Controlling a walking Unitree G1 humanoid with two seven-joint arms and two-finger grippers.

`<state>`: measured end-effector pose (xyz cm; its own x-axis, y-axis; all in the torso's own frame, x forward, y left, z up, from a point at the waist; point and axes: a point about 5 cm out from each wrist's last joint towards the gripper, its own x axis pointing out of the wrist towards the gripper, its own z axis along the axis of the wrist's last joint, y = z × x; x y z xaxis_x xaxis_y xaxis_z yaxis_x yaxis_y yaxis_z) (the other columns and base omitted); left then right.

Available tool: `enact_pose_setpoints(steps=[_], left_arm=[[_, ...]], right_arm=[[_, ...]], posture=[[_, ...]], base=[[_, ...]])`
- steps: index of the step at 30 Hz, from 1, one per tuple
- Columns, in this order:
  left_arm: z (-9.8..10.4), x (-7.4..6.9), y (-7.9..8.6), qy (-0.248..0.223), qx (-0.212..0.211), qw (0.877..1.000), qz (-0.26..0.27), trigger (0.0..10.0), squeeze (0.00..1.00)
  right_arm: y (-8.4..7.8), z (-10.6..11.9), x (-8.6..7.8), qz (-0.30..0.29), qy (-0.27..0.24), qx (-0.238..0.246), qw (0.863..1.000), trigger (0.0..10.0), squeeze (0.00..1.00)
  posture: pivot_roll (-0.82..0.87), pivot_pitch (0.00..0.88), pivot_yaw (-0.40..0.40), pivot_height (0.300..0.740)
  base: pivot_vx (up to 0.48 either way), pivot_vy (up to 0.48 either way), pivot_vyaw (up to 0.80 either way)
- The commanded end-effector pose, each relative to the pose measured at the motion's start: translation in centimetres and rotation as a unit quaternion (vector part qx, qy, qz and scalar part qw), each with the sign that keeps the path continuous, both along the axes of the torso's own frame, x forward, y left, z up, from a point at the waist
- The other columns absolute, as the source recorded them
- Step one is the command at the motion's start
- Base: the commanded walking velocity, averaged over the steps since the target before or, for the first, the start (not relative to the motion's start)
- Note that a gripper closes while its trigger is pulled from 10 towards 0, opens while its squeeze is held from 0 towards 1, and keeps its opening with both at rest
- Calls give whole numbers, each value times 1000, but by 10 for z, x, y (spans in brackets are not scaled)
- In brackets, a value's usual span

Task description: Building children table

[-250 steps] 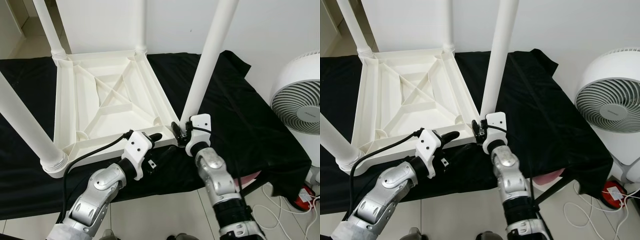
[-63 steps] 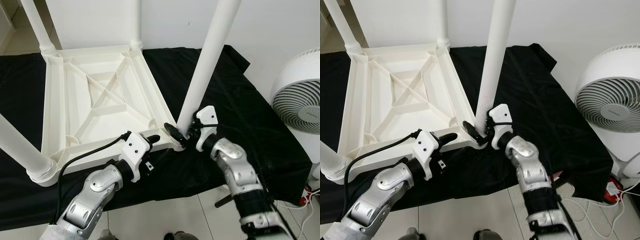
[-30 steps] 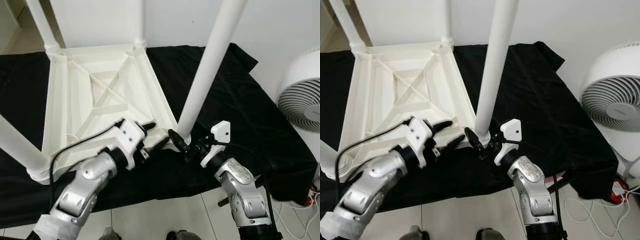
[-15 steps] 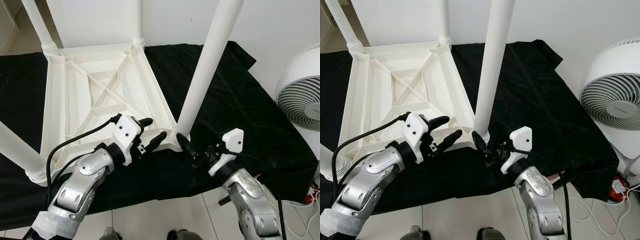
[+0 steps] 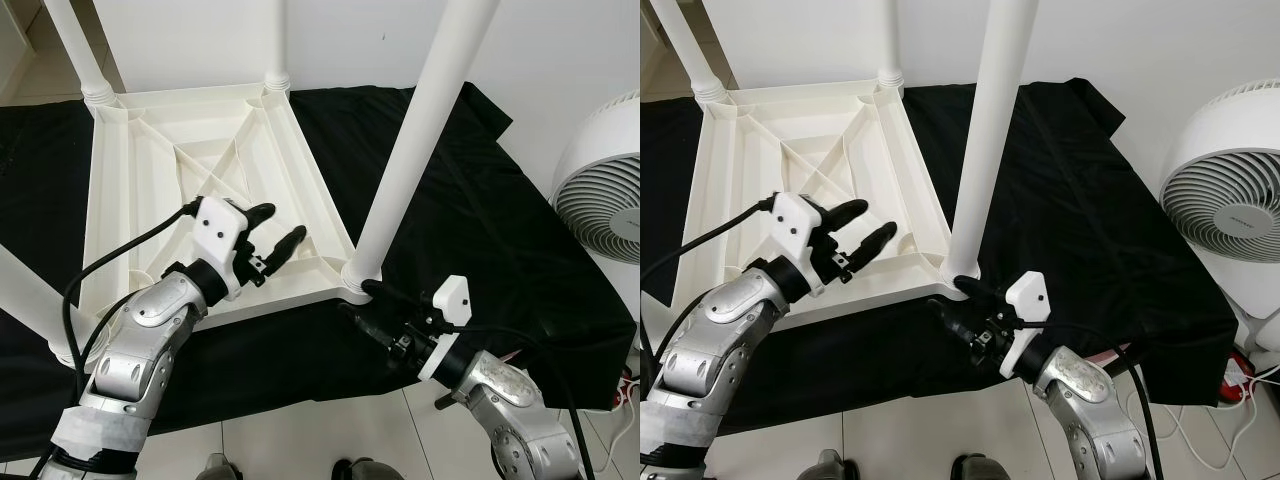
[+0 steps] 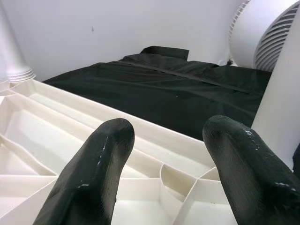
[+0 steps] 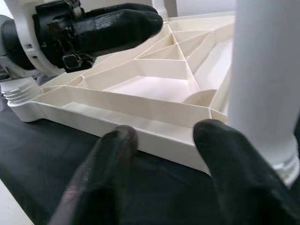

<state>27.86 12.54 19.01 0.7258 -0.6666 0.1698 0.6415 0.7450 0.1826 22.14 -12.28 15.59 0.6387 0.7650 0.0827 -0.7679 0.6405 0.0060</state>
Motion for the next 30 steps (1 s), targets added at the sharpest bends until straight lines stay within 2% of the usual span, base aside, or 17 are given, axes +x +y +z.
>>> enact_pose_setpoints(steps=[1, 2, 3, 5, 6, 9, 13, 19, 20, 21, 30], left_arm=[[-4, -4, -1, 9, -2, 1000, 21, 10000, 0], [-4, -4, -1, 9, -2, 1000, 21, 10000, 0], [-6, -7, -4, 12, 5, 1000, 11, 10000, 0], [-7, -8, -5, 14, 9, 1000, 4, 10000, 0], [-9, -11, -7, 19, 14, 1000, -7, 10000, 0], [-11, -14, -9, 22, 20, 999, -17, 10000, 0], [-22, -26, -15, 49, 50, 996, -62, 10000, 0], [-24, -28, -16, 54, 53, 995, -67, 10000, 0], [-34, -35, -16, 76, 83, 990, -86, 10000, 0], [-38, -39, -16, 87, 93, 987, -96, 10000, 0], [-51, -48, -12, 110, 127, 980, -105, 10000, 0]], right_arm=[[0, 2, 6, 9, 8, 7, 1000, 0, 0], [0, 2, 6, 9, 8, 7, 1000, 0, 0], [-1, 4, 12, 8, 1, 3, 1000, 4667, 0], [-2, 6, 16, 8, -2, 0, 1000, 4667, 0], [-3, 8, 21, 5, -4, 1, 1000, 10000, 0], [-5, 9, 25, -1, -6, 1, 1000, 10000, 0], [-16, 14, 42, -46, -21, 3, 999, 10000, 0], [-18, 15, 45, -52, -22, 4, 998, 10000, 0], [-28, 17, 52, -111, -33, 15, 993, 10000, 0], [-34, 18, 55, -142, -33, 26, 989, 10000, 0], [-46, 15, 59, -205, -34, 38, 977, 10000, 0]], posture=[[-44, 91, -42, 740], [-44, 91, -42, 740], [-42, 90, -43, 740], [-42, 90, -43, 740], [-39, 86, -43, 740], [-34, 81, -44, 740], [-30, 78, -43, 740], [-30, 78, -43, 740], [-29, 77, -38, 740], [-29, 79, -37, 740], [-34, 85, -30, 740]], base=[[0, 0, 0], [0, 0, 0], [0, 0, 0], [0, 0, 0], [0, 0, 0], [0, 0, 0], [0, 0, 0], [0, 0, 0], [0, 0, 0], [0, 0, 0], [0, 0, 0]])
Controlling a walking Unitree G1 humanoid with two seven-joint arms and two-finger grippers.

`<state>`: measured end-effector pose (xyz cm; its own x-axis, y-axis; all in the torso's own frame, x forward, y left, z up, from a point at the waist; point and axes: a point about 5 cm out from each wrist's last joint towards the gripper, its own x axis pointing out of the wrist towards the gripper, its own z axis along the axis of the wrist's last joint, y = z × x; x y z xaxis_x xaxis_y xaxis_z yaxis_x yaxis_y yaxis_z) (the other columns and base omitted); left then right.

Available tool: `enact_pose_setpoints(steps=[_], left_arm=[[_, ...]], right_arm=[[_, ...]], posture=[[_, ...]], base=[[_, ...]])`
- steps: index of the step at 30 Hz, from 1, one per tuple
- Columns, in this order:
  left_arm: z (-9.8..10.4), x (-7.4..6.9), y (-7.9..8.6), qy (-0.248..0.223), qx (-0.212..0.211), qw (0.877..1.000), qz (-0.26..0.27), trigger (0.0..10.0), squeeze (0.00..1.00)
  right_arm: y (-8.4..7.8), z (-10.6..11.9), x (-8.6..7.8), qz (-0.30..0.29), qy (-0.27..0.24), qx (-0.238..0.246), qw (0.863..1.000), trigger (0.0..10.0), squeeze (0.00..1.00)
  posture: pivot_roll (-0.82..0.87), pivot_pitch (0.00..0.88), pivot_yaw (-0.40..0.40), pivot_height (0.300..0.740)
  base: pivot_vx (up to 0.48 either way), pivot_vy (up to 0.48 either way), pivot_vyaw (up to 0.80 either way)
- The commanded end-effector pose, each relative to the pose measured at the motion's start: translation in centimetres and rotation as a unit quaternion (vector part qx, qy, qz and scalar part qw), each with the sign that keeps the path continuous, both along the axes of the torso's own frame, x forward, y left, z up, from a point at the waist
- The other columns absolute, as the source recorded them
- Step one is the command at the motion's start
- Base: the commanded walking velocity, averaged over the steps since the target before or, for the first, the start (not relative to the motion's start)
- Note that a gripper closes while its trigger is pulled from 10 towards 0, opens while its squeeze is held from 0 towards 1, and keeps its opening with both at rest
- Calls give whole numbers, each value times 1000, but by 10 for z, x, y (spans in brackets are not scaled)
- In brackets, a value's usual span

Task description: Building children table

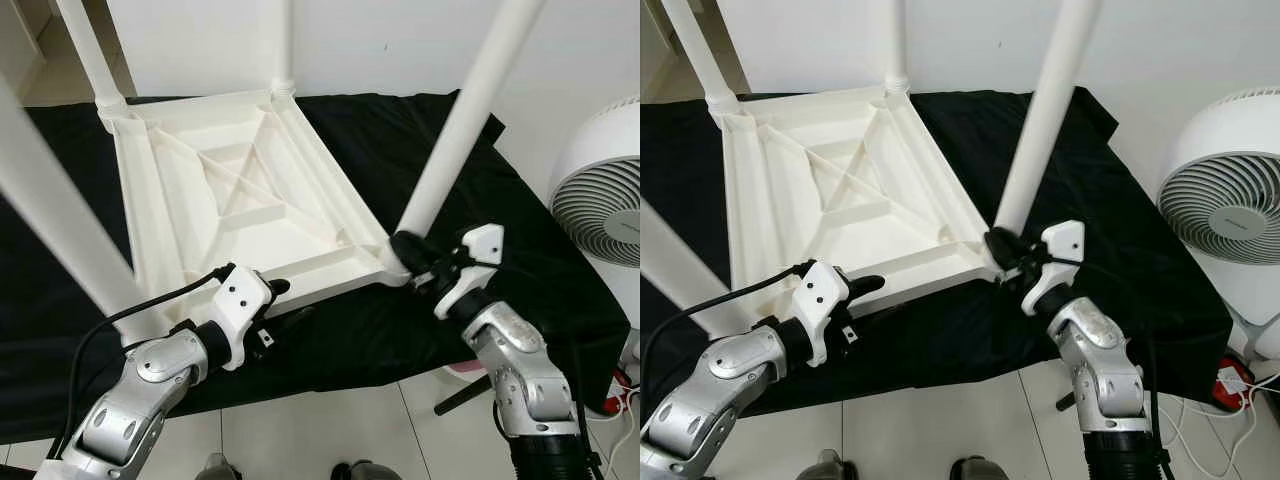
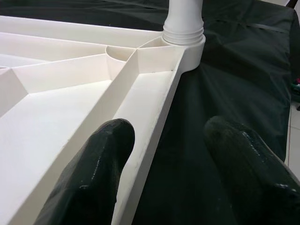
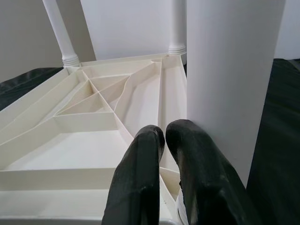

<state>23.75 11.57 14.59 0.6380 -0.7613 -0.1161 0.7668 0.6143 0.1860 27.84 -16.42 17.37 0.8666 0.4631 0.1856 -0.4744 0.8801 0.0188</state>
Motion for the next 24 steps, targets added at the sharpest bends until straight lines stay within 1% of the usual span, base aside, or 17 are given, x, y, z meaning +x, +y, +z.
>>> enact_pose_setpoints(steps=[1, 5, 8, 10, 11, 12, 13, 15, 16, 17, 22, 24], left_arm=[[-7, -7, -3, 19, 22, 999, -40, 10000, 0], [-8, -6, -3, 20, 21, 999, -38, 10000, 0], [-9, -5, -5, 21, 27, 999, -31, 10000, 0], [-9, -5, -5, 21, 27, 999, -31, 10000, 0], [-10, -5, -6, 22, 28, 999, -28, 10000, 0], [-12, -3, -5, 26, 33, 999, -11, 10000, 0], [-12, -3, -5, 26, 33, 999, -11, 10000, 0], [-16, 2, -4, 28, 42, 999, 17, 10000, 0], [-16, 2, -4, 28, 42, 999, 17, 10000, 0], [-17, 4, -3, 28, 47, 998, 32, 10000, 0], [-19, 7, -3, 29, 50, 997, 52, 10000, 0], [-18, 8, -6, 29, 45, 997, 56, 10000, 0]], right_arm=[[-5, -3, 1, -16, 1, 1, 1000, 10000, 0], [-5, -3, 1, -18, 0, 3, 1000, 10000, 0], [0, -3, -1, -7, 0, 9, 1000, 10000, 0], [0, -3, -1, -7, 0, 9, 1000, 10000, 0], [4, -3, -2, 4, -3, 13, 1000, 10000, 0], [10, -1, -5, 16, -5, 15, 1000, 10000, 0], [10, -1, -5, 16, -5, 15, 1000, 10000, 0], [18, 0, -7, 30, -7, 19, 999, 10000, 0], [18, 0, -7, 30, -7, 19, 999, 10000, 0], [21, 0, -8, 32, -7, 23, 999, 10000, 0], [27, 1, -9, 38, -9, 30, 999, 10000, 0], [35, 3, -13, 54, -12, 34, 998, 10000, 0]], posture=[[-34, 85, -30, 740], [-34, 85, -30, 740], [-35, 88, -28, 740], [-35, 88, -28, 740], [-35, 88, -28, 740], [-36, 93, -25, 740], [-36, 93, -25, 740], [-37, 98, -24, 740], [-37, 98, -24, 740], [-37, 98, -24, 740], [-38, 102, -22, 740], [-38, 102, -22, 740]], base=[[0, 0, 0], [0, 0, 0], [0, 0, 0], [0, 0, 0], [0, 0, 0], [0, 0, 0], [0, 0, 0], [0, 0, 0], [0, 0, 0], [0, 0, 0], [0, 0, 0], [0, 0, 0]])
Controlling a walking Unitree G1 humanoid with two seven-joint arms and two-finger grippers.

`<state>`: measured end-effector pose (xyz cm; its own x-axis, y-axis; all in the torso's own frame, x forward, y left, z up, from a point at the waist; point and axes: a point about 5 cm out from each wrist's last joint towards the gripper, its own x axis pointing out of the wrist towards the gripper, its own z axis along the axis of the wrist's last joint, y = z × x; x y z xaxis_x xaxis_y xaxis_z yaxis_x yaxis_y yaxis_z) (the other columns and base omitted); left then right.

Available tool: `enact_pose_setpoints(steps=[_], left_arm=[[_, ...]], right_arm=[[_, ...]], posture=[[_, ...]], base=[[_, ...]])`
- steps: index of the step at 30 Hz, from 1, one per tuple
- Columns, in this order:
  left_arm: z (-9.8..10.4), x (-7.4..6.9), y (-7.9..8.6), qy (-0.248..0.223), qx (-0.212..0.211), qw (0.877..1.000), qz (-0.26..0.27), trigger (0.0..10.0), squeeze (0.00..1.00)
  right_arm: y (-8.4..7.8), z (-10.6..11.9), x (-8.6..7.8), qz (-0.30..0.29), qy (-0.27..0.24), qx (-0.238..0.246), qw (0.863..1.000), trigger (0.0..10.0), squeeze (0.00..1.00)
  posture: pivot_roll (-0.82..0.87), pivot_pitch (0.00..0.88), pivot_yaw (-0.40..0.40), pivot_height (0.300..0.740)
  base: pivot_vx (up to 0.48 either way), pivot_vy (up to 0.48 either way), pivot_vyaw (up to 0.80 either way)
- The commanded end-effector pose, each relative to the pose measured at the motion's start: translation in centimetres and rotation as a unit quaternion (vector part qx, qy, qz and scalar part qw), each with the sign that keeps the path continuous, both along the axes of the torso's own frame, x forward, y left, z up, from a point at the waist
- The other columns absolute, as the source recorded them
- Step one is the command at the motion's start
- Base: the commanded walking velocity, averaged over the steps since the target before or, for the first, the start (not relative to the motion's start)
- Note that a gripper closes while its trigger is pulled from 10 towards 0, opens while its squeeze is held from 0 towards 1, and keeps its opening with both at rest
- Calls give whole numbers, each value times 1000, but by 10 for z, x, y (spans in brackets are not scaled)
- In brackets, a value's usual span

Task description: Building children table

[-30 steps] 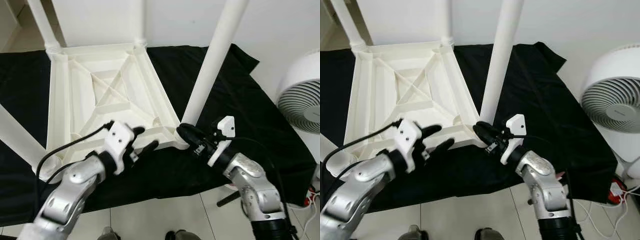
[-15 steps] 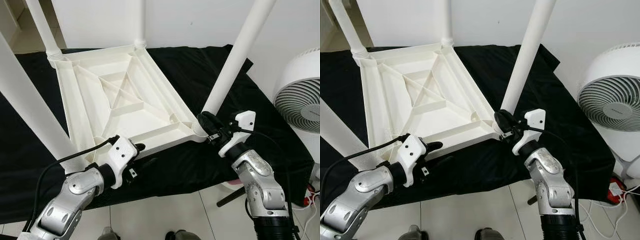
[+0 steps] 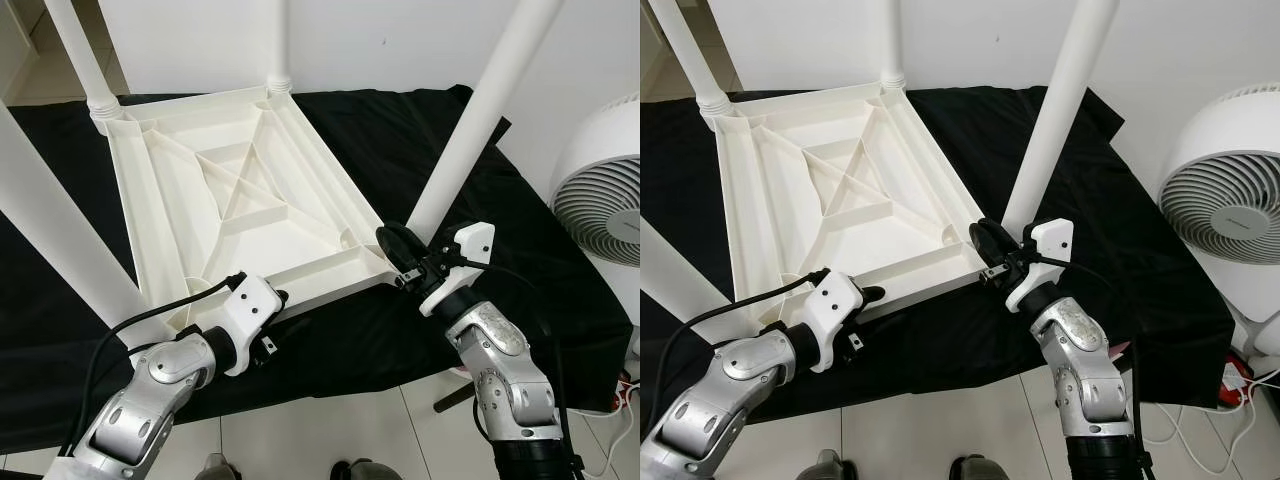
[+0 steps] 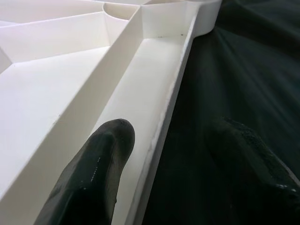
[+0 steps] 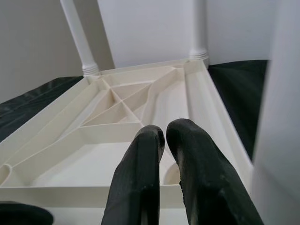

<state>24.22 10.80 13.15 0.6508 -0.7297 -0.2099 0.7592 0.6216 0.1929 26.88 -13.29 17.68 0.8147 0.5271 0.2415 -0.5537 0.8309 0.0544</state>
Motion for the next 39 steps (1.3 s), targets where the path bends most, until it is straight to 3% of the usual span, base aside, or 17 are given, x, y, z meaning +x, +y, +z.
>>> enact_pose_setpoints(steps=[1, 5, 17, 23, 29, 30, 35, 39], left_arm=[[-4, 3, -1, 2, 3, 999, 43, 10000, 0], [-3, 3, -6, 2, -4, 999, 41, 10000, 0], [16, -8, -4, -45, -56, 997, 10, 10000, 0], [24, -34, 5, -32, -109, 994, 4, 10000, 0], [25, -42, 8, -20, -125, 992, 10, 10000, 0], [25, -50, 12, -7, -152, 988, 23, 10000, 0], [26, -53, 14, -2, -165, 986, 29, 10000, 0], [26, -63, 22, -2, -185, 981, 64, 10000, 0]], right_arm=[[10, 0, -6, 22, 2, 6, 1000, 10000, 0], [19, 0, -10, 40, 3, 11, 999, 10000, 0], [20, -1, -9, 40, 5, 10, 999, 10000, 0], [23, -7, -3, 47, 12, 2, 999, 10000, 0], [26, -11, -2, 55, 19, -5, 998, 10000, 0], [29, -17, -3, 66, 28, -14, 997, 10000, 0], [31, -20, -3, 71, 32, -16, 997, 10000, 0], [34, -24, 0, 82, 38, -18, 996, 10000, 0]], posture=[[-39, 104, -20, 740], [-39, 104, -20, 740], [-36, 107, -16, 740], [8, 114, -35, 740], [25, 118, -45, 740], [36, 119, -53, 740], [36, 119, -53, 740], [60, 125, -71, 740]], base=[[0, 0, 0], [0, 0, 0], [0, 0, 0], [0, 0, 0], [0, 0, 0], [0, 0, 0], [0, 0, 0], [0, 0, 0]])
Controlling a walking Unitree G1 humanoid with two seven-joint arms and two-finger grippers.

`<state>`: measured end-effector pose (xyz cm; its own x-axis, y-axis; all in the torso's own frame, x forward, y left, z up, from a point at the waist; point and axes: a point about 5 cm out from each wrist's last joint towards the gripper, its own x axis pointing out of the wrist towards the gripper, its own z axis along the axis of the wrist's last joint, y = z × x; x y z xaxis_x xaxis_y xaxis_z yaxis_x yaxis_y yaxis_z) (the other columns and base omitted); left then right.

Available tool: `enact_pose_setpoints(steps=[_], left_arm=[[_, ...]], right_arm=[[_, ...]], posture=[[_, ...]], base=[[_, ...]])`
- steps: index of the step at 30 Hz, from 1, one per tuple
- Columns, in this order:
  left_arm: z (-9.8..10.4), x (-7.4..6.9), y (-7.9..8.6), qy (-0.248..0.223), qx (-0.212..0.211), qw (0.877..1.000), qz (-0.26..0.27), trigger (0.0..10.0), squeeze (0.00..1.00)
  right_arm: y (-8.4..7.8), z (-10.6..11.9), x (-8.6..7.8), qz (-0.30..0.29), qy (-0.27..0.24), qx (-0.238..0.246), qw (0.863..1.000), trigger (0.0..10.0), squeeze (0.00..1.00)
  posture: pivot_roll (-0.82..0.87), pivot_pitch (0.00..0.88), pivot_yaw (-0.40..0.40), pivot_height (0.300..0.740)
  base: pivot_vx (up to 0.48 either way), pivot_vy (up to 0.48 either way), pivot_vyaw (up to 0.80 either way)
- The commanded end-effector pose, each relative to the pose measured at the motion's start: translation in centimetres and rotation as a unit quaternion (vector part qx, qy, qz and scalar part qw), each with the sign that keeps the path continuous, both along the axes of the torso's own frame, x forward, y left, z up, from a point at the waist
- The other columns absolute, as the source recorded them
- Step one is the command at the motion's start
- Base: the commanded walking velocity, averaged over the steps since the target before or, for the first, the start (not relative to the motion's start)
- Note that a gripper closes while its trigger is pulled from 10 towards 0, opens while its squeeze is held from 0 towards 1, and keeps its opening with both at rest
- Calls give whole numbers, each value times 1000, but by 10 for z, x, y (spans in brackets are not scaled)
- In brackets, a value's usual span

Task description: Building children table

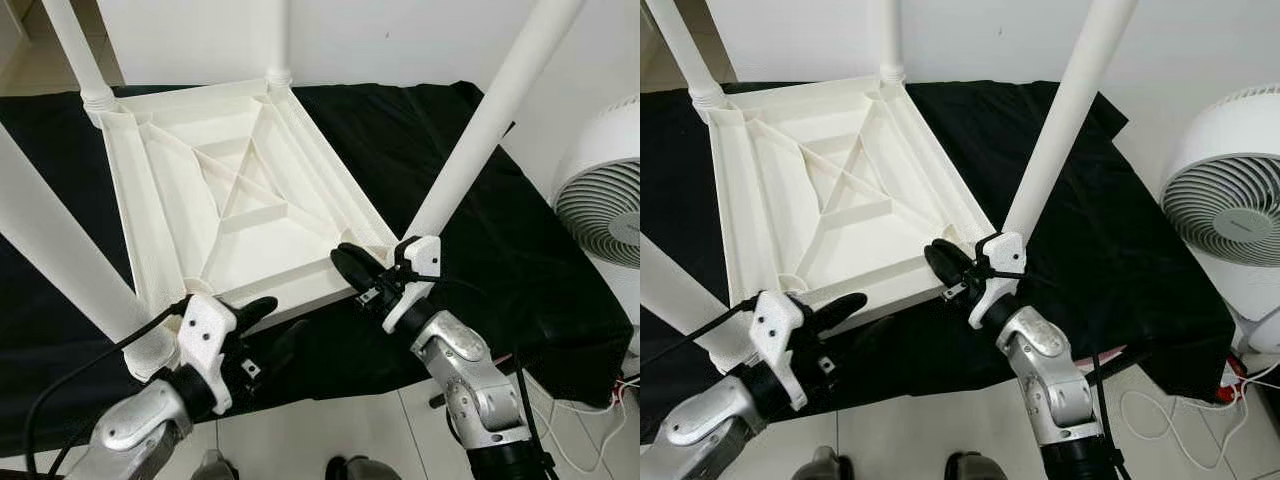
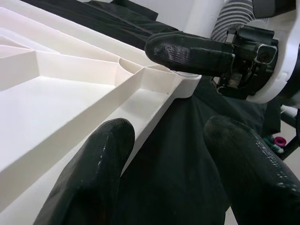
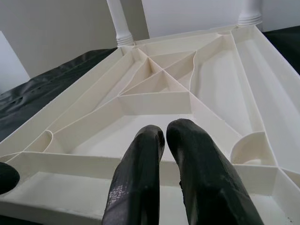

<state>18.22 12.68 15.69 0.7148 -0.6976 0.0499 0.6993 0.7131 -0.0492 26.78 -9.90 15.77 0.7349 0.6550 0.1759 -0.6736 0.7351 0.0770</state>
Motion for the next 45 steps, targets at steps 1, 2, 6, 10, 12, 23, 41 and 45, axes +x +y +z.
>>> enact_pose_setpoints(steps=[1, 2, 6, 10, 12, 23, 41, 45], left_arm=[[1, -3, 4, 1, -6, 1000, 21, 10000, 0], [0, -5, 7, 4, -9, 999, 36, 10000, 0], [-1, -17, 24, 17, 6, 997, 71, 10000, 0], [0, -21, 32, 20, 15, 997, 78, 10000, 0], [2, -26, 42, 24, 20, 996, 82, 10000, 0], [5, -41, 65, 53, 57, 995, 70, 10000, 0], [10, -80, 133, 164, 140, 971, 104, 10000, 0], [16, -75, 153, 141, 146, 965, 164, 10000, 0]], right_arm=[[0, -5, 1, 3, 4, -7, 1000, 10000, 0], [1, -5, 2, 7, 5, -8, 1000, 10000, 0], [5, -6, 12, 17, 4, -8, 1000, 10000, 0], [7, -6, 17, 20, 0, -9, 1000, 10000, 0], [8, -5, 23, 23, -5, -12, 1000, 10000, 0], [16, -2, 35, 34, -20, -16, 999, 10000, 0], [22, -6, 42, 51, -32, -21, 998, 10000, 0], [22, -7, 42, 52, -33, -19, 998, 10000, 0]], posture=[[60, 125, -71, 740], [60, 125, -71, 740], [127, 128, -107, 740], [127, 128, -107, 740], [148, 123, -115, 740], [164, 109, -108, 740], [174, 109, -103, 740], [175, 109, -102, 740]], base=[[0, 0, 0], [0, 0, 0], [0, 0, 0], [0, 0, 0], [0, 0, 0], [0, 0, 0], [0, 0, 0], [0, 0, 0]])
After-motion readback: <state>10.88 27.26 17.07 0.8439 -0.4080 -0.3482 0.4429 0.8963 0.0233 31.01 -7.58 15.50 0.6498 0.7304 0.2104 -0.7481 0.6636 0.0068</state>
